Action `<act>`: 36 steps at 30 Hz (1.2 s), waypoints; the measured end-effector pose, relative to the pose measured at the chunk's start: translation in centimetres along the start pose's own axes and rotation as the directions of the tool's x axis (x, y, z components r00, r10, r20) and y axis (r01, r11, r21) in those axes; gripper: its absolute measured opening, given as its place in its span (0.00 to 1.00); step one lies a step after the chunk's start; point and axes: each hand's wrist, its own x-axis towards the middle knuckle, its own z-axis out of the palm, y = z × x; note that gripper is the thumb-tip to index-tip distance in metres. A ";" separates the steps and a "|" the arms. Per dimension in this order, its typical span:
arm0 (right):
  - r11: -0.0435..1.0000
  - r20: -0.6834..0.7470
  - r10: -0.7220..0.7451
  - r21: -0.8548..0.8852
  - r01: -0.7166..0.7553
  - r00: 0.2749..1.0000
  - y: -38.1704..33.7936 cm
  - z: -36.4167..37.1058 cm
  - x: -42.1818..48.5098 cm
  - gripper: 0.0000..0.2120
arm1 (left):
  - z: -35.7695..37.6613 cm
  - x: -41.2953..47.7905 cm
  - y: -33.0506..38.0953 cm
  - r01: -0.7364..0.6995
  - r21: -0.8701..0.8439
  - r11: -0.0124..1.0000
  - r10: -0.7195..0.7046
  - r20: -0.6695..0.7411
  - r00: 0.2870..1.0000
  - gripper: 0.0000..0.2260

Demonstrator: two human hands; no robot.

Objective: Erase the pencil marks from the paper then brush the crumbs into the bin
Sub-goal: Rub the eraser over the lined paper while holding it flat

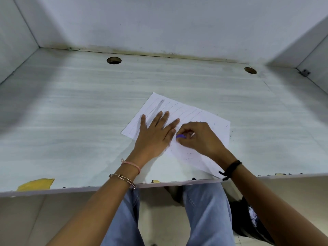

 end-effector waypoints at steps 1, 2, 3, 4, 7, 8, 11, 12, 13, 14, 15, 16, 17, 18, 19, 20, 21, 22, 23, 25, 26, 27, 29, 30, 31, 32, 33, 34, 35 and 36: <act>1.000 0.010 -0.016 0.002 0.016 1.000 -0.2 0.2 -0.2 0.02 | 0.0 0.0 0.0 -0.002 0.000 1.000 0.002 0.001 1.000 0.22; 0.999 0.064 -0.038 0.010 0.037 0.997 -0.5 0.3 -0.6 0.02 | -0.1 0.0 0.1 -0.005 0.003 1.000 0.005 0.000 1.000 0.22; 0.999 0.143 -0.046 0.034 0.041 0.989 -0.8 0.2 -1.0 0.02 | 0.0 0.0 0.1 -0.009 0.006 1.000 0.009 -0.002 1.000 0.22; 0.998 0.214 -0.038 0.060 0.026 0.976 -0.8 -0.1 -1.3 0.03 | 0.0 0.0 0.1 -0.010 0.006 1.000 0.010 -0.003 1.000 0.22; 1.000 0.149 -0.008 0.012 0.006 0.989 0.0 -0.8 -0.2 0.02 | 0.2 0.0 0.0 -0.006 0.011 1.000 0.006 0.005 1.000 0.22; 1.000 0.066 -0.001 -0.022 0.002 0.998 0.1 -0.6 0.2 0.02 | 0.1 0.0 0.0 -0.008 0.021 1.000 0.008 0.007 1.000 0.22; 0.997 -0.015 -0.046 -0.063 0.045 0.999 -0.5 0.4 -0.1 0.02 | 0.0 0.0 0.0 -0.009 0.023 1.000 0.008 0.015 1.000 0.22; 0.995 0.046 -0.084 -0.047 0.087 0.995 -0.9 0.7 -0.7 0.02 | -0.1 0.0 0.0 -0.011 0.019 1.000 0.010 0.021 1.000 0.22; 0.995 0.129 -0.098 -0.006 0.100 0.987 -1.2 0.6 -1.3 0.02 | -0.1 0.0 0.0 -0.012 0.013 1.000 0.012 0.024 1.000 0.22; 0.996 0.209 -0.084 0.039 0.077 0.974 -1.4 0.3 -1.8 0.03 | -0.1 -0.1 0.0 -0.011 0.005 1.000 0.011 0.019 1.000 0.22; 0.997 0.255 -0.057 0.065 0.041 0.965 -1.1 -0.3 -2.0 0.03 | 0.0 -0.1 0.0 -0.008 0.001 1.000 0.008 0.013 1.000 0.22; 0.997 0.246 -0.035 0.069 0.019 0.969 -0.6 -0.8 -1.7 0.04 | 0.0 -0.1 0.0 -0.006 0.002 1.000 0.006 0.011 1.000 0.22; 0.998 0.188 -0.014 0.057 0.003 0.982 0.2 -1.2 -1.3 0.05 | 0.0 -0.1 0.0 -0.005 0.005 1.000 0.005 0.014 1.000 0.22; 0.999 0.104 0.016 0.037 -0.020 0.994 0.9 -1.4 -0.8 0.06 | 0.0 0.0 -0.1 -0.007 0.008 1.000 0.007 0.020 1.000 0.22; 0.998 0.021 0.056 0.018 -0.057 0.998 1.3 -1.6 -0.3 0.07 | -0.1 -0.1 -0.1 -0.009 0.010 1.000 0.009 0.027 1.000 0.22; 0.995 -0.030 0.096 0.025 -0.096 0.995 1.5 -1.5 0.0 0.08 | -0.1 0.0 -0.1 -0.011 0.008 1.000 0.011 0.031 0.999 0.22; 0.990 -0.045 0.128 0.057 -0.125 0.991 1.5 -1.3 0.2 0.08 | -0.2 -0.1 0.0 -0.011 0.002 1.000 0.011 0.034 0.999 0.22; 0.985 -0.029 0.147 0.101 -0.143 0.989 1.3 -1.0 0.3 0.08 | -0.3 -0.1 0.0 -0.009 -0.009 1.000 0.009 0.037 0.999 0.22; 0.978 0.002 0.155 0.139 -0.154 0.988 1.0 -0.7 0.2 0.07 | -0.3 -0.1 -0.1 -0.007 -0.016 1.000 0.008 0.041 0.999 0.22; 0.969 0.017 0.164 0.183 -0.164 0.986 0.7 -0.4 0.4 0.06 | -0.1 -0.1 -0.1 -0.011 0.005 1.000 0.011 0.045 0.999 0.22; 0.968 -0.010 0.171 0.190 -0.166 0.985 0.8 -0.4 0.7 0.05 | 0.0 0.0 -0.1 -0.014 0.016 1.000 0.013 0.041 0.999 0.22; 0.969 -0.044 0.176 0.185 -0.165 0.983 0.8 -0.4 1.0 0.04 | 0.1 0.0 -0.1 -0.014 0.020 1.000 0.013 0.036 0.999 0.22; 0.982 -0.066 0.142 0.134 -0.132 0.988 0.6 -0.5 1.3 0.03 | 0.2 0.1 -0.1 -0.012 0.019 1.000 0.012 0.022 1.000 0.22; 0.990 -0.031 0.106 0.099 -0.102 0.994 0.3 -0.5 1.2 0.03 | 0.2 0.1 -0.1 -0.014 0.030 0.999 0.014 0.016 1.000 0.22; 0.994 0.031 0.075 0.075 -0.077 0.997 0.1 -0.5 1.1 0.03 | 0.3 0.1 -0.1 -0.018 0.048 0.999 0.017 0.011 1.000 0.23; 0.996 0.099 0.058 0.061 -0.064 0.993 -0.1 -0.6 1.0 0.03 | 0.4 0.1 -0.2 -0.020 0.061 0.998 0.020 0.008 1.000 0.23; 0.997 0.133 0.056 0.040 -0.062 0.989 -0.1 -0.9 1.0 0.03 | 0.4 0.1 -0.2 -0.023 0.069 0.997 0.023 0.002 1.000 0.24; 0.998 0.119 0.063 0.014 -0.065 0.991 0.2 -1.1 1.3 0.03 | 0.4 0.0 -0.2 -0.025 0.069 0.997 0.025 -0.002 1.000 0.24; 0.997 0.062 0.071 -0.015 -0.070 0.996 0.6 -1.3 1.7 0.03 | 0.3 0.0 -0.2 -0.024 0.060 0.998 0.024 0.000 1.000 0.24; 0.996 -0.004 0.078 -0.041 -0.078 0.997 0.8 -1.4 1.9 0.03 | 0.3 0.1 -0.2 -0.022 0.046 0.999 0.021 0.004 1.000 0.23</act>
